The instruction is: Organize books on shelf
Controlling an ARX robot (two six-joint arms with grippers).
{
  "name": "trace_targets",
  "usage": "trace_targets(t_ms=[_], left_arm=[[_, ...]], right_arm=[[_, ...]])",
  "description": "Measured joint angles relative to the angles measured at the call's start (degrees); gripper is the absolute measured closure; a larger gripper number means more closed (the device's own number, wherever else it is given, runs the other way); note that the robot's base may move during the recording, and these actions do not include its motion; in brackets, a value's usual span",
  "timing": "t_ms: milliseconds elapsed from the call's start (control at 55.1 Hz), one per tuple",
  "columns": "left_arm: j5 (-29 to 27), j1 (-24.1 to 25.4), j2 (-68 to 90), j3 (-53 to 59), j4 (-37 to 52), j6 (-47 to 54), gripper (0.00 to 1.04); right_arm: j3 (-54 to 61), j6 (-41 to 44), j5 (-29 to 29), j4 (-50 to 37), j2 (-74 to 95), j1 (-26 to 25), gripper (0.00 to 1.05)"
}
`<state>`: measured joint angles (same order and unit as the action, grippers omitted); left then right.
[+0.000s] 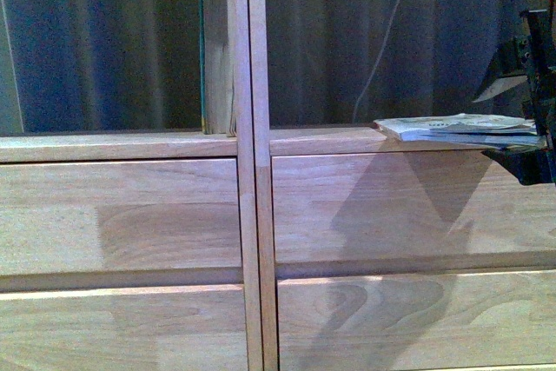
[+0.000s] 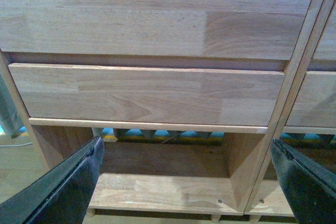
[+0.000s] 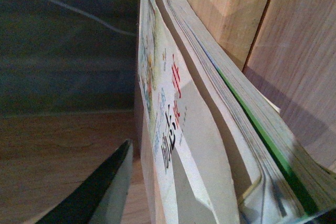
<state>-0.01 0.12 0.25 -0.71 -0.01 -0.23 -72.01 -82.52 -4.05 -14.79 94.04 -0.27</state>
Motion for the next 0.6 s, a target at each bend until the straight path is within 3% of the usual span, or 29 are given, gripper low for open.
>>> trace_targets(t_ms=[345,599], left_arm=[[0.0,0.0,0.0,0.0,0.0,0.0,0.07],[0.0,0.0,0.0,0.0,0.0,0.0,0.07]], right_arm=[[0.3,0.6,-0.2,-1.8,0.9,0.0,0.95],[1.0,0.8,-2.3,-5.5,0.3,-0.1,0.97]])
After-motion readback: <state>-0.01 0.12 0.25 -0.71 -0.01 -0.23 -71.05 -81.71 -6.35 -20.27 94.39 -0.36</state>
